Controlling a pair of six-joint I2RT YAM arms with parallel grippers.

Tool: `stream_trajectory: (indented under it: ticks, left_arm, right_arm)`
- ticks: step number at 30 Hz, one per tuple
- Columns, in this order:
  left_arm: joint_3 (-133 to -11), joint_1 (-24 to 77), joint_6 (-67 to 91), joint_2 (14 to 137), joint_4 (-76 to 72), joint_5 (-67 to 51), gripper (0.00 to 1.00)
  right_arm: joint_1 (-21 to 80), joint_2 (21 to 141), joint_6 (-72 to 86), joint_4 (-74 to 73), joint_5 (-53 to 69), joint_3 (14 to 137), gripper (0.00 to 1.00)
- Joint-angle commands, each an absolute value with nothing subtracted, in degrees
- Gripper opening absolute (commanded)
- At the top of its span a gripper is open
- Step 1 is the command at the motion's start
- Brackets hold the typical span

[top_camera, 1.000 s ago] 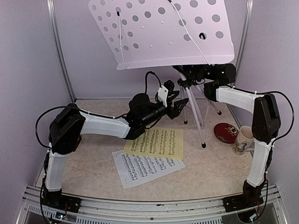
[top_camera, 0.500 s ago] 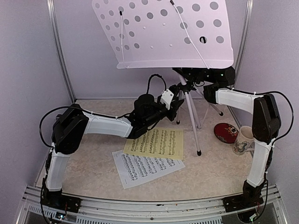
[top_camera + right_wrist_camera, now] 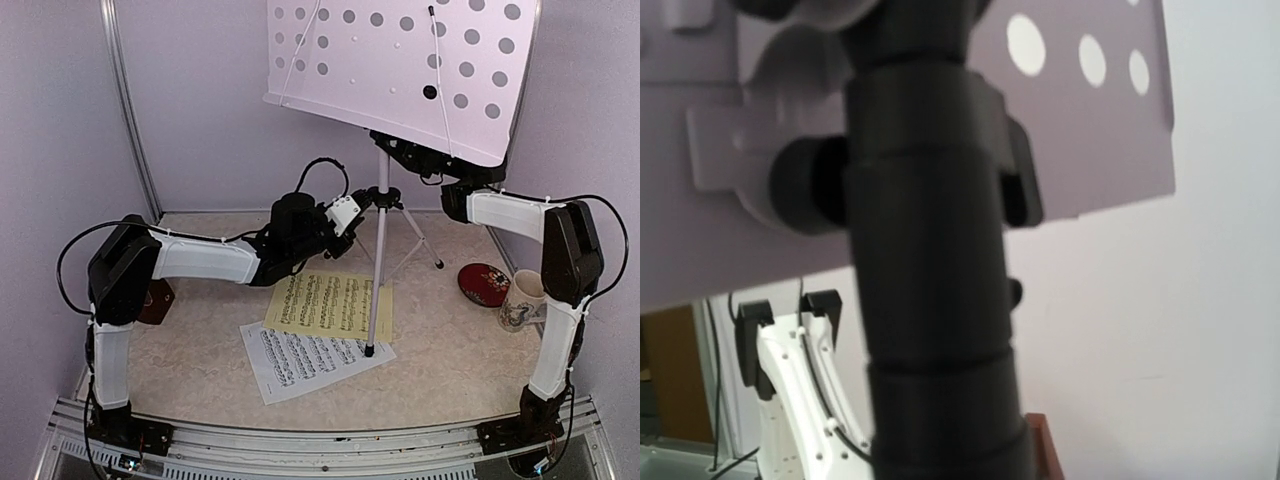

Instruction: Set up the instrument practice props

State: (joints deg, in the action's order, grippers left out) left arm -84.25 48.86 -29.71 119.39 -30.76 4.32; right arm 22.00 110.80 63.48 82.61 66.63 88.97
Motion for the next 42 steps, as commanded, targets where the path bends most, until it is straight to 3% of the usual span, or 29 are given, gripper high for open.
stream_trajectory:
  ticks: [1, 19, 33, 37, 40, 42]
  left_arm:
    - [-84.6, 44.5, -33.5, 116.9, -27.6, 10.4, 0.0]
    - [-76.0, 42.3, -33.9, 118.1, -35.1, 14.4, 0.0]
    - [-71.8, 42.9, -32.9, 116.9, -36.7, 16.1, 0.0]
    - [-72.1, 43.0, -32.6, 117.4, -35.2, 15.9, 0.0]
    - [-72.1, 42.9, -32.4, 117.5, -34.9, 16.1, 0.0]
    - [-72.1, 42.9, -32.4, 117.3, -34.7, 16.2, 0.0]
  right_arm:
    - [20.1, 107.0, 67.1, 81.2, 59.0, 93.7, 0.0]
    - [22.6, 116.6, 67.2, 77.2, 67.1, 103.9, 0.0]
    - [23.2, 115.9, 59.5, 69.4, 70.7, 99.0, 0.01]
    - [22.5, 114.1, 55.0, 63.9, 69.9, 96.2, 0.37]
    - [21.0, 112.7, 54.6, 63.9, 68.6, 92.7, 0.56]
    - [19.6, 111.5, 54.3, 63.4, 67.5, 89.4, 0.62]
